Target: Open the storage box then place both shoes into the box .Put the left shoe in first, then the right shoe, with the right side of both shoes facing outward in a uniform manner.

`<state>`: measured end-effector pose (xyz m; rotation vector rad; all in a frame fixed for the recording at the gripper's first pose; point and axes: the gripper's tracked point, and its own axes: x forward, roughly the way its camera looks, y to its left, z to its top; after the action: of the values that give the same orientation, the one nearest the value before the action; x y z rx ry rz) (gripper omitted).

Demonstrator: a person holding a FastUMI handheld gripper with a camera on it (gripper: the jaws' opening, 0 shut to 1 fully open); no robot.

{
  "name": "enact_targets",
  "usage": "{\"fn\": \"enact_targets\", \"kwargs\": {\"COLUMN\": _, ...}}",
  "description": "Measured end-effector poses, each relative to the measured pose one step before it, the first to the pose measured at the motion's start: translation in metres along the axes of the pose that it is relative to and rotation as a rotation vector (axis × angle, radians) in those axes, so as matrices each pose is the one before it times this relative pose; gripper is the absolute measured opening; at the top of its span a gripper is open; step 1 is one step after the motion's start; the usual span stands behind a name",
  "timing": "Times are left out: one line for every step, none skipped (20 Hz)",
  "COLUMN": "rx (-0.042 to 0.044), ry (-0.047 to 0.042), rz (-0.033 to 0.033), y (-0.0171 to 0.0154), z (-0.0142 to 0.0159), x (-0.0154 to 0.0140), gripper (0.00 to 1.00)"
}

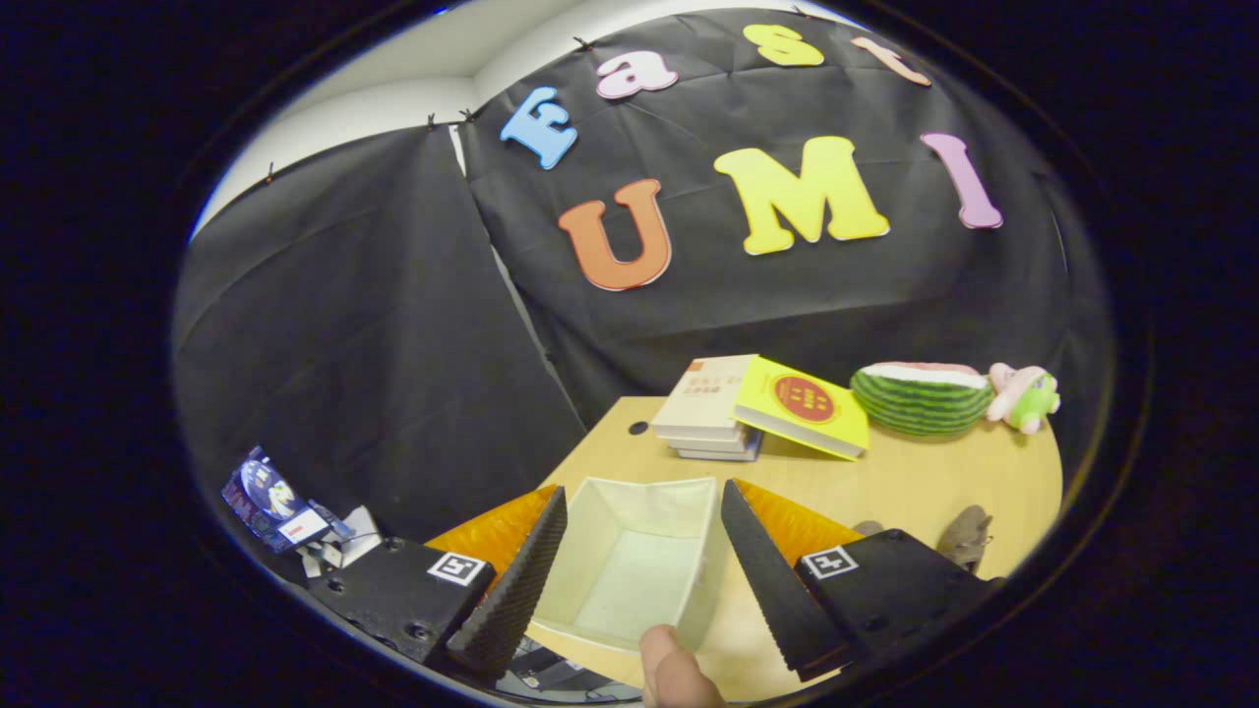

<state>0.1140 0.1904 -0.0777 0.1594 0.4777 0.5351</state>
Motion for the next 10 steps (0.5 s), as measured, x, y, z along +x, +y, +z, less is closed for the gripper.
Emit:
{"fn": "enact_targets", "kwargs": {"rx": -0.00444, "ry": 0.01360, "rz": -0.01904, "y": -0.01371, "z": -0.00766, "x": -0.00268, "gripper": 1.00}}
{"fn": "enact_targets", "kwargs": {"rx": -0.00086, "ry": 0.02126, "rz": -0.01401, "y": -0.01329, "z": -0.00925, "x": -0.00276, "gripper": 1.00}}
{"fn": "enact_targets", "kwargs": {"rx": 0.00368, "ry": 0.02060, "rz": -0.01302, "y": -0.01244, "z": -0.00772, "x": -0.00138, "gripper": 1.00}}
{"fn": "enact_targets", "kwargs": {"rx": 0.00413, "ry": 0.02153, "rz": -0.02005, "y": -0.01381, "z": -0.00847, "x": -0.00045, "gripper": 1.00}}
{"fn": "enact_targets", "kwargs": {"rx": 0.00314, "ry": 0.01507, "rz": -0.02141, "y": -0.01365, "z": -0.00742, "x": -0.00028, "gripper": 1.00}}
{"fn": "enact_targets", "kwargs": {"rx": 0.00063, "ry": 0.01325, "rz": -0.02496, "y": -0.01358, "z": -0.00647, "x": 0.00084, "gripper": 1.00}}
{"fn": "enact_targets", "kwargs": {"rx": 0.00134, "ry": 0.01557, "rz": -0.03088, "y": -0.01391, "z": -0.00752, "x": 0.00239, "gripper": 1.00}}
{"fn": "enact_targets", "kwargs": {"rx": 0.00532, "ry": 0.01600, "rz": -0.02744, "y": -0.01189, "z": -0.00768, "x": 0.00190, "gripper": 1.00}}
{"fn": "enact_targets", "kwargs": {"rx": 0.00643, "ry": 0.01402, "rz": -0.01471, "y": -0.00710, "z": -0.00608, "x": 0.00327, "gripper": 1.00}}
{"fn": "enact_targets", "kwargs": {"rx": 0.00436, "ry": 0.01873, "rz": -0.01888, "y": -0.00748, "z": -0.00716, "x": 0.00375, "gripper": 1.00}}
